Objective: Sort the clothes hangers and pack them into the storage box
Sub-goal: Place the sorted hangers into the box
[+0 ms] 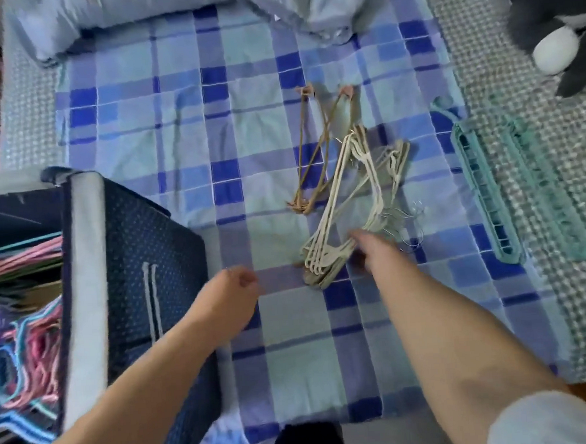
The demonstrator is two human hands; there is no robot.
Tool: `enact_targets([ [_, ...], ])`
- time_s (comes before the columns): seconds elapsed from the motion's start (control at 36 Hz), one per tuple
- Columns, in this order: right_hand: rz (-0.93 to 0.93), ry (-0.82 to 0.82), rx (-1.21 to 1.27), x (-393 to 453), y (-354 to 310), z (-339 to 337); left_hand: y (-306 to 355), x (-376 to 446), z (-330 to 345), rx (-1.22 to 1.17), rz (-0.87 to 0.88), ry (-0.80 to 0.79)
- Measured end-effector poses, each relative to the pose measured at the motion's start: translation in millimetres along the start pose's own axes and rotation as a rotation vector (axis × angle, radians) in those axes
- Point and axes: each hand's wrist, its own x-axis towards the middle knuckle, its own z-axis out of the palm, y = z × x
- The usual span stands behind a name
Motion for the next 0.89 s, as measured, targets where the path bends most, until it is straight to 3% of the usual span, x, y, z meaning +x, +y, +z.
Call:
enact_targets([
  [0.17,0.010,0.092,0.128,-46,-25,20,-24,9,16,-0.018,-0.121,-0.018],
  [0.31,-0.052,0.172,0.154,-65,-8,11,-25,-6,21,-0.112,-0.167,0.014],
  [0.42,-0.225,0.264,0.029,-113,21,-25,1,-44,23,-0.318,-0.089,-0.014],
  [0.5,-0.378,0.236,-0.070,-176,37,-48,31,-74,25,-0.532,0.001,-0.139],
  [0.58,-0.530,0.260,-0.174,-245,37,-60,61,-101,30,-0.667,0.152,-0.265],
  [0.64,-0.649,0.267,-0.257,-289,31,-62,80,-119,29,-0.699,0.259,-0.264],
  [0.72,-0.811,0.230,-0.287,-352,18,-54,104,-148,13,-0.716,0.415,-0.211],
  [0.81,-0.982,0.158,-0.360,-401,7,-35,108,-170,-7,-0.722,0.515,-0.009],
  [0.89,-1.167,-0.076,-0.314,-453,-2,-24,93,-194,-37,-0.855,0.588,0.119],
])
